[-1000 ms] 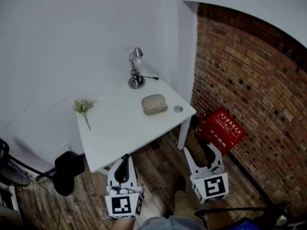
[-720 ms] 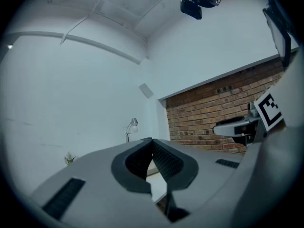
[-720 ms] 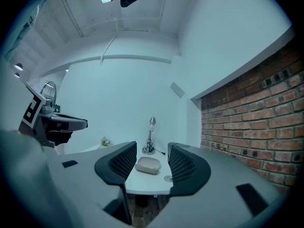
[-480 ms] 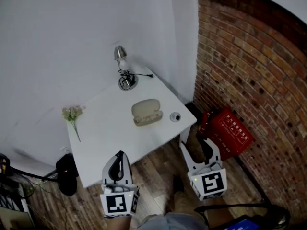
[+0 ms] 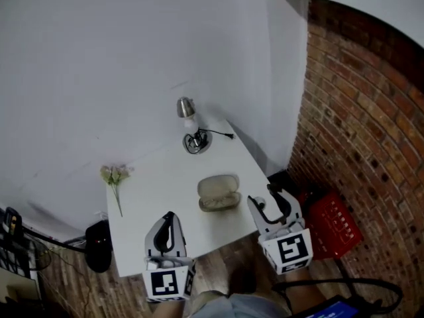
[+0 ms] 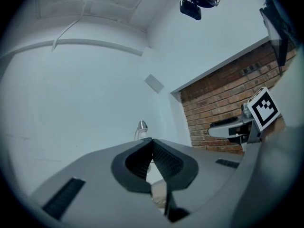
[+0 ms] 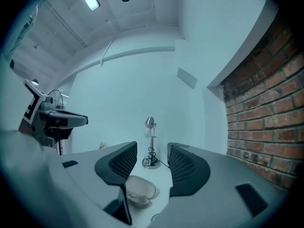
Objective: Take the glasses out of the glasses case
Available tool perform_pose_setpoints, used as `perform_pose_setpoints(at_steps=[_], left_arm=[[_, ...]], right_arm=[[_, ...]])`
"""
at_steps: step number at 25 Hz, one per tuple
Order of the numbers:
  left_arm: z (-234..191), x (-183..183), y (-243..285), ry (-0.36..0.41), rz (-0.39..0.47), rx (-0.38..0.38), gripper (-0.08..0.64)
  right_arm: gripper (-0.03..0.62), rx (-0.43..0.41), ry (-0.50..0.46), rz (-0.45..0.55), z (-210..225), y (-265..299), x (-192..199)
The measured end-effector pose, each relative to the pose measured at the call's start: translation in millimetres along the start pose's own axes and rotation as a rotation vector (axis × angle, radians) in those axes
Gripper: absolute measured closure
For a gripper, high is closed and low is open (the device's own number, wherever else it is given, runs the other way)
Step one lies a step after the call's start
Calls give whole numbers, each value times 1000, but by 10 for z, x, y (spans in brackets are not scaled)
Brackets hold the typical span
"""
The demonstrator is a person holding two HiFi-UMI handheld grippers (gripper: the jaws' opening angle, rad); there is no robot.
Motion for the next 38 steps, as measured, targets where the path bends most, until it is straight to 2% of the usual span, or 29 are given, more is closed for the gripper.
perform_pose_setpoints(at_steps=[7, 13, 18, 23, 27, 30, 38], left_arm=[[-339, -37, 200, -14, 19, -87, 554], [-578, 65, 411, -36, 13, -101, 554], [-823, 219, 660, -68, -3, -99, 554], [-1018, 389, 923, -95, -35, -93, 554], [-1064, 520, 1137, -102, -67, -83, 554], [-1071, 586, 1286, -113, -57, -57, 554], [-1157, 860, 1555, -123, -149, -46, 554]], right_arm=[[377, -76, -50, 40, 28, 552, -285], [377, -107, -77, 16, -38, 931, -249], [377, -130, -95, -48, -104, 1287, -76], [377, -187, -109, -137, -166, 1600, 183], [382, -246, -109, -208, -193, 1766, 454], [383, -279, -105, -265, -218, 1833, 647], [391, -347, -94, -353, -292, 1999, 977]])
Point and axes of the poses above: the fingertips, and each gripper's own axes: y forward along the fingers, z to its right, x out of its underside, the point moved 4 cm from there along -y, backward along the fingers, and after that the axes turned 3 degrees about -z, right-handed, at the moved point
